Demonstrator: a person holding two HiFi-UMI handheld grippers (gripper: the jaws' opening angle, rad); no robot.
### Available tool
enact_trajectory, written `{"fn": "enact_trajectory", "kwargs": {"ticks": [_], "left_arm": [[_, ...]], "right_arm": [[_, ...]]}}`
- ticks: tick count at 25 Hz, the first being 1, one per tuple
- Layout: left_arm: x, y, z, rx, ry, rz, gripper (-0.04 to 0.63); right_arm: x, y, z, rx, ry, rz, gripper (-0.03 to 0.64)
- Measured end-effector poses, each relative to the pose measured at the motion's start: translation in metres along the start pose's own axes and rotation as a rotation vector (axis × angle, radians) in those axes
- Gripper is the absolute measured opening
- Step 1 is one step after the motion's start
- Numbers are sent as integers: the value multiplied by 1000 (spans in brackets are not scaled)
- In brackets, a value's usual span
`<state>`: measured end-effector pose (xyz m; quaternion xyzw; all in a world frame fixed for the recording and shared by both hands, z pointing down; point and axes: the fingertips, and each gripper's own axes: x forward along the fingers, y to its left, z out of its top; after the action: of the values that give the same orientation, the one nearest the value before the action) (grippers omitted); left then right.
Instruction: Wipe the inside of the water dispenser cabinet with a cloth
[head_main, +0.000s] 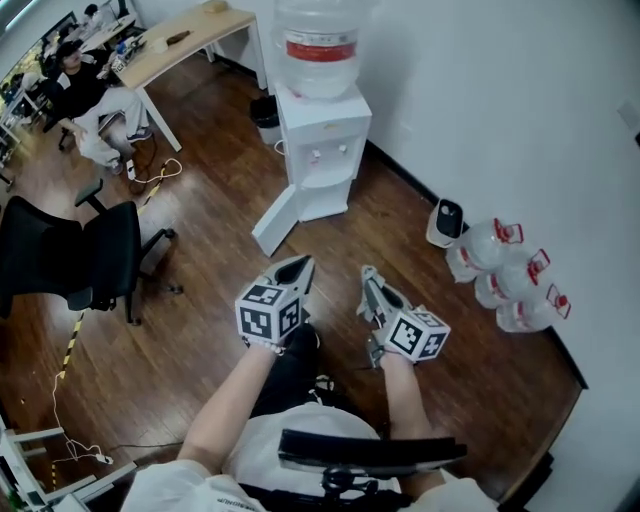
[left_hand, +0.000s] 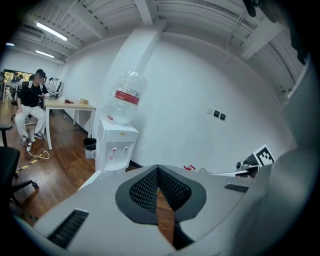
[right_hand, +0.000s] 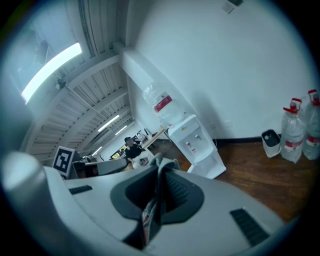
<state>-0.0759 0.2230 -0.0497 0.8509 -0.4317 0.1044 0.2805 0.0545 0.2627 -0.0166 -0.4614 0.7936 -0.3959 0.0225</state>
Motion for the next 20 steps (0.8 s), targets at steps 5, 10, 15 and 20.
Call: {"fn": "enact_trajectory", "kwargs": {"ticks": [5, 10, 15, 20], "left_arm": [[56, 50, 1, -40, 46, 19, -3], [136, 122, 10, -59, 75, 42, -3], [201, 189, 3, -85, 97, 81, -3], [259, 240, -32, -122, 96, 115, -3]], "right_arm": [[58, -38, 2, 26, 77, -33, 31], [154, -80, 25, 4, 146, -45, 31], [243, -119, 36, -59, 166, -37, 31], [320, -170, 22, -137, 205, -14, 32]]}}
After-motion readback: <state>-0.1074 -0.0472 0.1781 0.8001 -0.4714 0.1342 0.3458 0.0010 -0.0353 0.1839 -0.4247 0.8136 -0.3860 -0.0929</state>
